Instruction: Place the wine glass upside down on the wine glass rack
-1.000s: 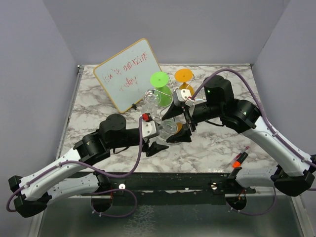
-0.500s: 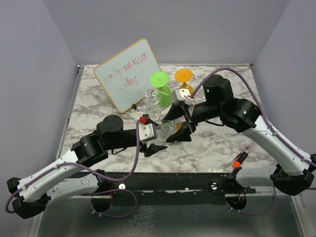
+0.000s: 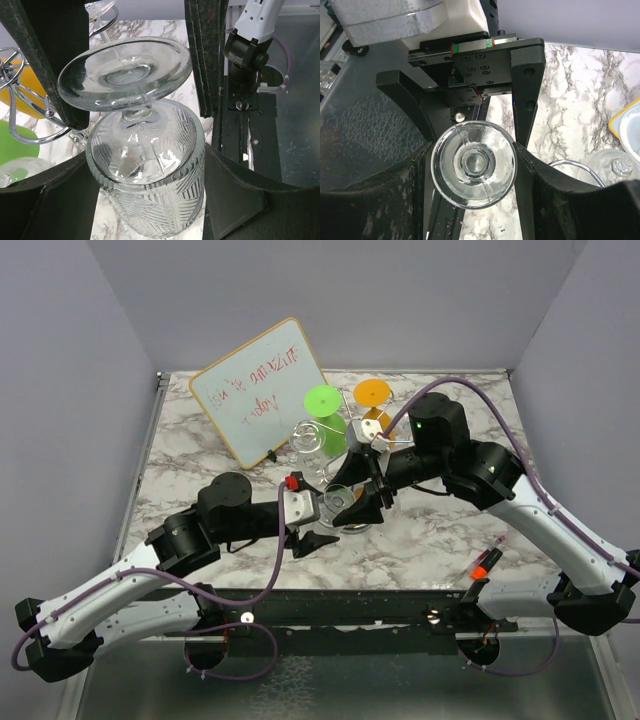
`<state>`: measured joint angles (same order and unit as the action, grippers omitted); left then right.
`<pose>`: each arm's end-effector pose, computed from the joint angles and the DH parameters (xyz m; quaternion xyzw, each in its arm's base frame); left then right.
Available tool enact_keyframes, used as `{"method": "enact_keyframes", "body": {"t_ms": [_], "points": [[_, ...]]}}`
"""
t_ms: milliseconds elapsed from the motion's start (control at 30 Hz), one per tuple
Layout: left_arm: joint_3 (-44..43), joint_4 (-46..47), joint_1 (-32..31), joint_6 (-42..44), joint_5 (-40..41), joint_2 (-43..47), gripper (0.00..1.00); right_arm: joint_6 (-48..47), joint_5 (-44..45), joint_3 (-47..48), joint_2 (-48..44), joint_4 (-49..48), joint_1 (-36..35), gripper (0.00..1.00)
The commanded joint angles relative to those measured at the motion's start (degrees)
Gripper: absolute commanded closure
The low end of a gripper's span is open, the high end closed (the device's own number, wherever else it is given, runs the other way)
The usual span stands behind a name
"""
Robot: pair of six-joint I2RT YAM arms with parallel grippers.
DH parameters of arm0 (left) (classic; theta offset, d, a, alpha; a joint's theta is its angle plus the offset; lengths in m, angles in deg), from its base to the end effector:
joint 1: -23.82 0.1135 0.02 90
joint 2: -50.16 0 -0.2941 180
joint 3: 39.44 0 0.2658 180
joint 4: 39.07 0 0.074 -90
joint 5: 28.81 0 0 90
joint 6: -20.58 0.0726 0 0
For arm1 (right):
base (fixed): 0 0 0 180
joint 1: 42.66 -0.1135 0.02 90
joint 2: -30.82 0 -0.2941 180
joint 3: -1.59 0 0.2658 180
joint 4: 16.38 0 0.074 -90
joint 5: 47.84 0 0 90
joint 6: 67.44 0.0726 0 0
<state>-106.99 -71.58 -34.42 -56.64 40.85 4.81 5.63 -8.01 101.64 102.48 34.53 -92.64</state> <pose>0.0834 -0.1826 0.3977 0.5310 0.5495 -0.3687 0.5293 0.1326 0.2446 0.4729 -0.6117 0.4985 0.4811 0.3820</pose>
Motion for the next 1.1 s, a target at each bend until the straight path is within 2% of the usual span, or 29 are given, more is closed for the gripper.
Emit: {"method": "enact_keyframes", "body": {"t_ms": [0, 133, 233, 667, 1067], "points": [[-0.5, 2.8, 0.1, -2.0, -0.7, -0.2, 0.73, 2.2, -0.5, -1.3, -1.2, -3.6, -0.7, 0.68], [0.5, 4.7, 0.1, -5.1, 0.4, 0.4, 0.45, 3.5, 0.6, -1.6, -1.8, -5.3, -0.7, 0.76], [2.4, 7.3, 0.1, -7.2, 0.4, 1.4, 0.37, 5.0, 1.2, -2.6, -2.9, -8.0, -0.7, 0.78], [6.3, 11.6, 0.1, -14.5, 2.7, 2.4, 0.19, 7.5, 0.3, -5.4, -6.5, -12.9, -0.7, 0.81], [8.6, 13.0, 0.1, -16.0, 2.4, 4.5, 0.16, 7.4, 1.1, -5.6, -7.0, -12.8, -0.7, 0.81]]}}
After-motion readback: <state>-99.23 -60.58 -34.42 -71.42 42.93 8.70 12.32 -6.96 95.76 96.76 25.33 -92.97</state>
